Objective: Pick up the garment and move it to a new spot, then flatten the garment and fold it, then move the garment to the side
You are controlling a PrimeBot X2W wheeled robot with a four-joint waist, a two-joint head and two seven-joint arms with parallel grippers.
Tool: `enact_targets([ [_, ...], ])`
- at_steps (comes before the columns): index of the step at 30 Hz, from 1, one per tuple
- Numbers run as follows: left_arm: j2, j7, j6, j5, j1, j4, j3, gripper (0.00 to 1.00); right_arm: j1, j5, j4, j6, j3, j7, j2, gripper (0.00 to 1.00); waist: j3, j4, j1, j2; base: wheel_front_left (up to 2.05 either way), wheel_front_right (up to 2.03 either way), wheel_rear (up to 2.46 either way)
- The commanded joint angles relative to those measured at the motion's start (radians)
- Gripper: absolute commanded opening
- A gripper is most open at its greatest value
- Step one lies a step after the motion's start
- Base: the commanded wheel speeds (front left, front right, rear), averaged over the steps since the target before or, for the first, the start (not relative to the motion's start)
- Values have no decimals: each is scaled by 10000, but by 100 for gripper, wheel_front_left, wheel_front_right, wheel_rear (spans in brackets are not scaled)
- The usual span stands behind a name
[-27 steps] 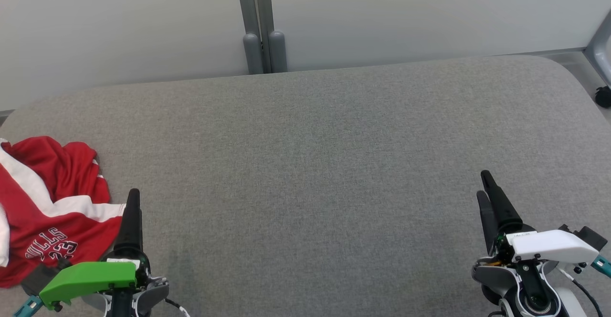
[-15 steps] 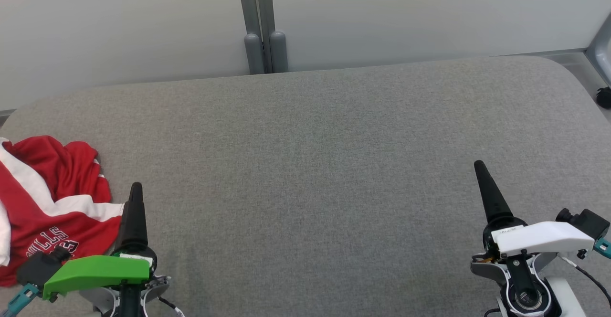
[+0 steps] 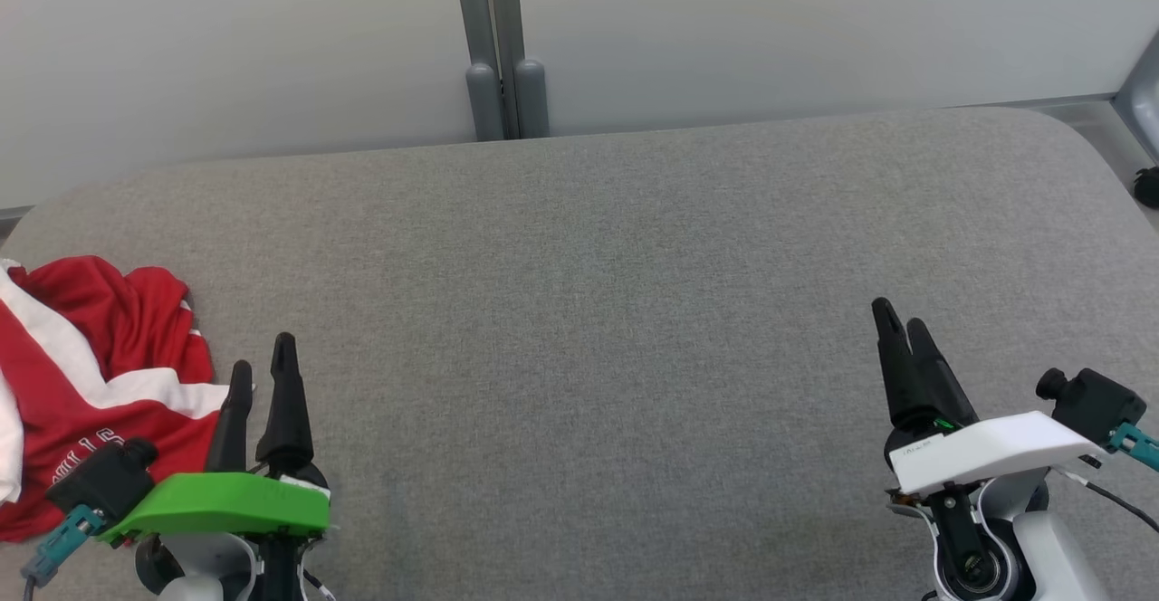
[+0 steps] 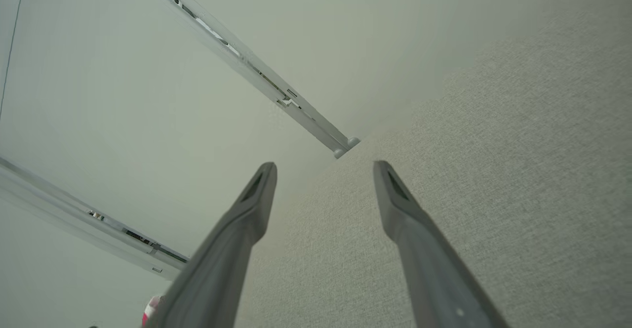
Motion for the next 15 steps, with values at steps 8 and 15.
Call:
enact_targets([
  [8, 74, -317, 56, 1275, -118, -205, -162, 100, -231, -1912, -173, 3, 98, -322, -73, 100, -16, 14, 0, -1, 0, 0, 0],
  [15, 80, -519, 45, 2091, -123, -245, -206, 100, -249, -3001, -246, 4, 134, -522, -34, 100, -16, 21, 0, -1, 0, 0, 0],
])
